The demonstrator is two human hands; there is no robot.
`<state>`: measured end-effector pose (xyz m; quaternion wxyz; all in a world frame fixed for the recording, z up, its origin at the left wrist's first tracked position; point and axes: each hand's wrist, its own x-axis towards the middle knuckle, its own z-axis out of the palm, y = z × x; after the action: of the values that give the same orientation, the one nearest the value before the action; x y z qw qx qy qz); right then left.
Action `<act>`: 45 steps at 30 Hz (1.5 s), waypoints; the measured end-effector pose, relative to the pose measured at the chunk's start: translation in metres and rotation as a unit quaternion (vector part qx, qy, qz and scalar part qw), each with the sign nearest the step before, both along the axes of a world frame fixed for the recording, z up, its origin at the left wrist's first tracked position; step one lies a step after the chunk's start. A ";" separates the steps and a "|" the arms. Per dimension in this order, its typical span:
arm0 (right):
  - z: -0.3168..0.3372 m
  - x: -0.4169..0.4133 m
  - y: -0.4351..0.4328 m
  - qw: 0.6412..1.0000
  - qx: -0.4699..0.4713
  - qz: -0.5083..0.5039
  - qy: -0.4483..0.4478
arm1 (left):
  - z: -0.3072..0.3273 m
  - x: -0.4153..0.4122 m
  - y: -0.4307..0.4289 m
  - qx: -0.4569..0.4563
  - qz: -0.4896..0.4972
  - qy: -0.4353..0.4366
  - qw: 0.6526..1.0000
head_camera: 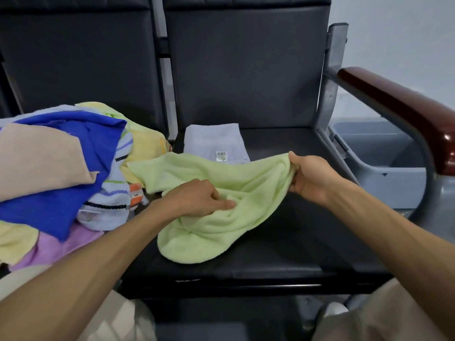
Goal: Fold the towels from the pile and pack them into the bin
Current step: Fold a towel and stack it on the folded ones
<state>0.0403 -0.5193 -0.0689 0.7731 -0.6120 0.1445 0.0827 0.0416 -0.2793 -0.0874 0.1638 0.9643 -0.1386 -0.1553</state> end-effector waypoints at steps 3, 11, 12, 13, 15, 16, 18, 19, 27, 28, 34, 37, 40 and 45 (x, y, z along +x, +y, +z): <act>-0.003 0.000 0.000 1.000 0.020 0.017 0.003 | 0.003 0.002 0.000 -0.018 -0.006 0.002 1.000; -0.001 0.009 -0.005 0.983 -0.021 -0.168 -0.070 | 0.042 0.016 0.028 -0.369 0.258 -0.160 0.879; -0.004 0.009 -0.005 0.984 -0.032 -0.165 -0.053 | 0.044 0.014 0.027 -0.406 0.263 -0.145 0.863; -0.006 0.008 -0.004 0.986 -0.038 -0.158 -0.030 | 0.045 0.012 0.025 -0.437 0.268 -0.110 0.851; -0.010 0.004 -0.002 0.988 -0.046 -0.146 0.011 | 0.041 0.009 0.019 -0.510 0.291 -0.001 0.809; -0.011 0.003 -0.001 0.988 -0.051 -0.143 0.019 | 0.038 0.008 0.016 -0.548 0.305 0.053 0.777; -0.010 0.001 0.000 0.989 -0.044 -0.143 0.018 | 0.029 0.008 0.015 -0.601 0.321 0.130 0.720; -0.008 0.002 -0.001 0.989 -0.034 -0.146 0.012 | 0.026 0.009 0.016 -0.616 0.325 0.160 0.699; -0.005 0.005 -0.004 0.988 0.000 -0.154 -0.007 | 0.021 0.020 0.033 -0.620 0.400 0.178 0.651; -0.004 0.006 -0.006 0.986 -0.003 -0.163 -0.016 | 0.022 0.021 0.035 -0.622 0.398 0.171 0.653; -0.004 0.004 -0.009 0.954 -0.209 -0.180 -0.116 | 0.030 0.024 0.044 -0.641 0.412 0.127 0.635; 0.000 -0.005 -0.004 0.892 -0.357 -0.150 -0.232 | 0.042 0.020 0.055 -0.658 0.418 0.114 0.616; 0.014 -0.002 0.004 0.908 -0.315 -0.153 -0.229 | 0.059 0.016 0.065 -0.688 0.399 0.107 0.597; 0.084 0.003 0.023 0.941 -0.154 -0.201 -0.224 | 0.123 0.012 0.074 -0.684 0.346 0.034 0.641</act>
<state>0.0432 -0.4966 0.0152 0.6825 -0.6843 0.0987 -0.2370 0.0539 -0.2053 0.0361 0.8234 0.5486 0.1438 0.0189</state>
